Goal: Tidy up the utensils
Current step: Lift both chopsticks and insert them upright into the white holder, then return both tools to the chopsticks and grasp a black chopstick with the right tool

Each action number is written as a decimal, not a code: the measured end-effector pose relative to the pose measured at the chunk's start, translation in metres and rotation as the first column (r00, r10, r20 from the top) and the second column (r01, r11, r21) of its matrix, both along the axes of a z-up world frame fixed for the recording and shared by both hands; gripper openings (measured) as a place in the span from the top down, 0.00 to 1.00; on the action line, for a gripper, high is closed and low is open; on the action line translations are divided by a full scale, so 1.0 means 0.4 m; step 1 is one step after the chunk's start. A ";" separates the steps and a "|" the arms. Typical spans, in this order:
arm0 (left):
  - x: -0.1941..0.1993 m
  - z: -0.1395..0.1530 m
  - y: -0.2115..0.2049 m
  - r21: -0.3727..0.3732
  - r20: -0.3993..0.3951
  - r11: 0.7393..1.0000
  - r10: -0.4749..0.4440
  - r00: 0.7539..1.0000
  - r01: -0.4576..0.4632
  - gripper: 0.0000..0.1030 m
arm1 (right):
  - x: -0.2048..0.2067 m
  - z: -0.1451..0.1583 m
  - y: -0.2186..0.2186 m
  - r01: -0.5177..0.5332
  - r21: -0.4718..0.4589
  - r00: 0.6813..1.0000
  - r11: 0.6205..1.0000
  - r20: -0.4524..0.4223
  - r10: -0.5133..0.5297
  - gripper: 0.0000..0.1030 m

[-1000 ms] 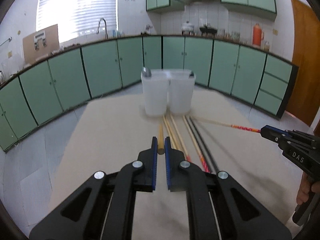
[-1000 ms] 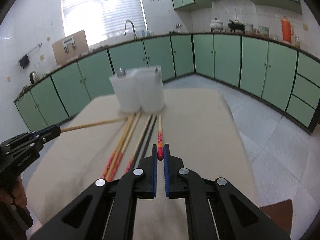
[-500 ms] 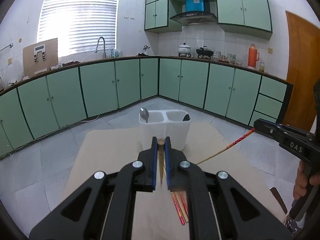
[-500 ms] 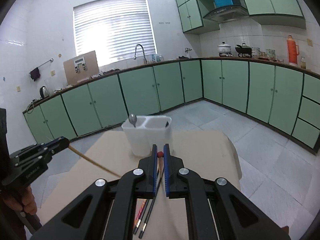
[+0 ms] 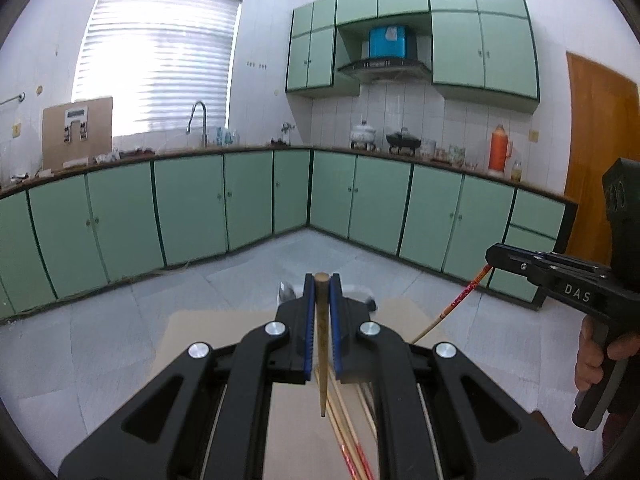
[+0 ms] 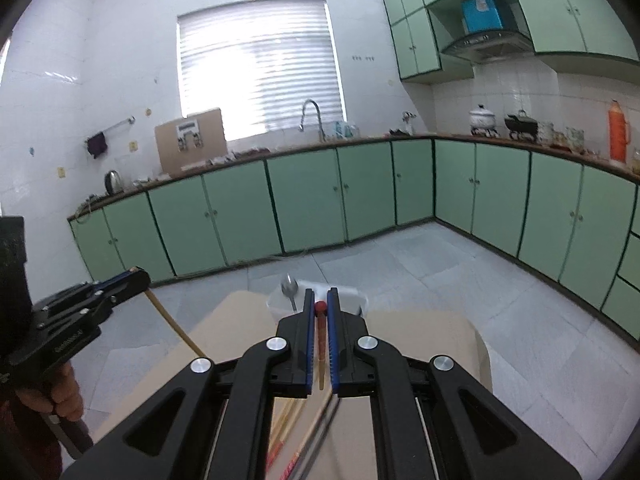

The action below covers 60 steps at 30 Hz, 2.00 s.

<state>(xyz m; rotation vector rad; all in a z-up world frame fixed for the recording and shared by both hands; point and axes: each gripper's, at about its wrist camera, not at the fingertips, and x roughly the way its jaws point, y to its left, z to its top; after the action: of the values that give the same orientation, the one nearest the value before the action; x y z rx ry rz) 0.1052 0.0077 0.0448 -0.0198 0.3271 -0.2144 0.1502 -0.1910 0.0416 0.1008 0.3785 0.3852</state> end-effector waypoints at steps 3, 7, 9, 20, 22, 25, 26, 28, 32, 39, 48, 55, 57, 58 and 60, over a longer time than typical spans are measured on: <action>0.025 0.053 0.002 -0.015 0.052 1.000 0.006 0.999 -0.005 0.94 | 0.024 0.060 -0.005 0.002 0.006 0.999 1.000 0.048 -0.003 0.94; 0.078 0.124 -0.004 -0.042 0.117 0.999 0.011 0.993 -0.006 0.94 | 0.075 0.115 0.000 0.020 0.001 0.995 1.000 0.093 -0.020 0.94; 0.108 0.144 -0.012 -0.046 0.138 0.999 0.018 0.990 -0.012 0.94 | 0.103 0.126 0.005 0.037 -0.012 0.994 0.999 0.107 -0.035 0.94; 0.352 0.032 -0.061 0.006 0.058 0.999 0.044 0.997 -0.044 0.94 | 0.295 -0.001 0.051 0.050 -0.067 0.999 0.996 -0.015 -0.051 0.94; 0.378 0.003 -0.060 0.019 0.026 0.999 0.042 0.999 -0.043 0.94 | 0.310 -0.026 0.059 0.042 -0.082 0.998 0.996 -0.035 -0.045 0.94; 0.401 -0.042 -0.058 0.032 -0.021 0.999 0.039 0.999 -0.039 0.93 | 0.331 -0.066 0.071 0.028 -0.104 0.997 0.994 -0.072 -0.035 0.94; 0.407 -0.056 -0.054 0.038 -0.035 0.999 0.036 0.999 -0.035 0.92 | 0.334 -0.077 0.075 0.023 -0.107 0.996 0.994 -0.083 -0.032 0.94; 0.414 -0.079 -0.048 0.048 -0.055 0.998 0.038 0.998 -0.035 0.92 | 0.338 -0.101 0.076 0.021 -0.109 0.994 0.994 -0.104 -0.033 0.94; 0.406 -0.110 -0.029 0.043 -0.075 0.998 0.044 0.996 -0.041 0.79 | 0.322 -0.129 0.064 0.025 -0.096 0.992 0.995 -0.122 -0.037 0.90; 0.336 -0.120 0.014 0.028 -0.055 0.997 0.073 0.996 -0.072 0.54 | 0.271 -0.131 0.029 0.068 -0.074 0.992 0.995 -0.099 -0.075 0.56; 0.159 -0.155 0.029 0.077 0.016 0.985 0.156 0.988 -0.157 0.21 | 0.107 -0.186 -0.020 0.192 -0.047 0.981 0.980 -0.032 -0.193 0.20; 0.060 -0.262 0.016 0.120 -0.047 0.981 0.156 0.987 -0.150 0.15 | 0.013 -0.305 -0.020 0.252 -0.050 0.964 0.966 -0.075 -0.256 0.06; 0.044 -0.299 0.016 0.136 -0.096 0.981 0.154 0.983 -0.141 0.14 | -0.007 -0.348 -0.016 0.257 -0.059 0.958 0.965 -0.115 -0.262 0.06; 0.036 -0.314 0.019 0.136 -0.114 0.982 0.150 0.982 -0.134 0.14 | -0.016 -0.364 -0.013 0.255 -0.063 0.956 0.965 -0.131 -0.261 0.06; 0.020 -0.342 0.022 0.138 -0.152 0.983 0.143 0.978 -0.123 0.14 | -0.036 -0.400 -0.005 0.247 -0.075 0.952 0.966 -0.165 -0.256 0.06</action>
<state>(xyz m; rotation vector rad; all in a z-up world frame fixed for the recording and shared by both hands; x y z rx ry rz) 0.1132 0.0166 -0.0921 0.0680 0.4989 -0.0582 0.1357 -0.1928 -0.1182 0.1289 0.5413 0.1134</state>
